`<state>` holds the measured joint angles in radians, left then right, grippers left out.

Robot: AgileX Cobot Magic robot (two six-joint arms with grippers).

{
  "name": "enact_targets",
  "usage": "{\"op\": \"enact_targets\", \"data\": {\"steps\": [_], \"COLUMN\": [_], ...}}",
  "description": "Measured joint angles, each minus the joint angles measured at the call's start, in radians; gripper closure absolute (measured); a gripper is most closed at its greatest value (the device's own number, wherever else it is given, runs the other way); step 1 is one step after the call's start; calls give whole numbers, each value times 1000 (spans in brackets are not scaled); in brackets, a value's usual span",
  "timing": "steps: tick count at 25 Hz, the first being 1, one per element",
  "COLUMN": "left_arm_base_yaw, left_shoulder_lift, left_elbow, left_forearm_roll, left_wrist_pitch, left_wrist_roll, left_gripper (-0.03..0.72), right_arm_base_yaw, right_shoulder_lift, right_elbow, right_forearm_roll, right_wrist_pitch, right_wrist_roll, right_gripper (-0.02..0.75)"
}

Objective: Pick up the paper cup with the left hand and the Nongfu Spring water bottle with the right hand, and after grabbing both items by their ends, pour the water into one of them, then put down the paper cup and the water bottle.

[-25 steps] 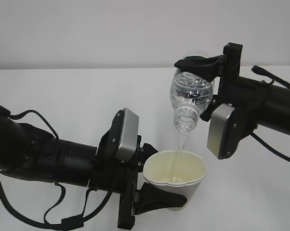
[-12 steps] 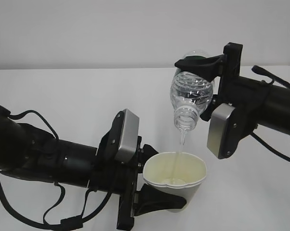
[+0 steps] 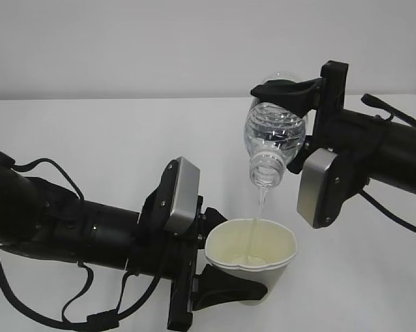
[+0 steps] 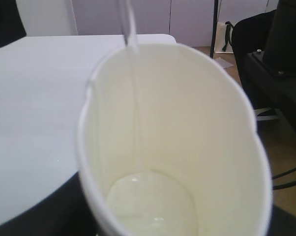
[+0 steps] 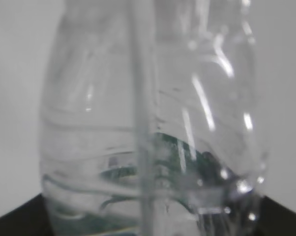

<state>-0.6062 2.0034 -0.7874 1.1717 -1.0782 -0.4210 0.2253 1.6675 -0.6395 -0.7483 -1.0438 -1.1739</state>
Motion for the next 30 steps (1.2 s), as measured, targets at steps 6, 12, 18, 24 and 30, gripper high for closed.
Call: {"op": "enact_targets", "data": {"steps": [6, 12, 18, 24, 30], "left_arm_base_yaw": [0, 0, 0, 0, 0], "left_shoulder_lift": [0, 0, 0, 0, 0], "left_elbow": [0, 0, 0, 0, 0], "left_forearm_roll": [0, 0, -8, -8, -8], "left_wrist_pitch": [0, 0, 0, 0, 0], "left_wrist_roll": [0, 0, 0, 0, 0], "left_gripper": [270, 270, 270, 270, 270], "right_arm_base_yaw": [0, 0, 0, 0, 0], "right_shoulder_lift": [0, 0, 0, 0, 0], "right_elbow": [0, 0, 0, 0, 0], "right_forearm_roll": [0, 0, 0, 0, 0], "right_wrist_pitch": [-6, -36, -38, -44, -44], "right_wrist_roll": [0, 0, 0, 0, 0], "right_gripper": [274, 274, 274, 274, 274]}}
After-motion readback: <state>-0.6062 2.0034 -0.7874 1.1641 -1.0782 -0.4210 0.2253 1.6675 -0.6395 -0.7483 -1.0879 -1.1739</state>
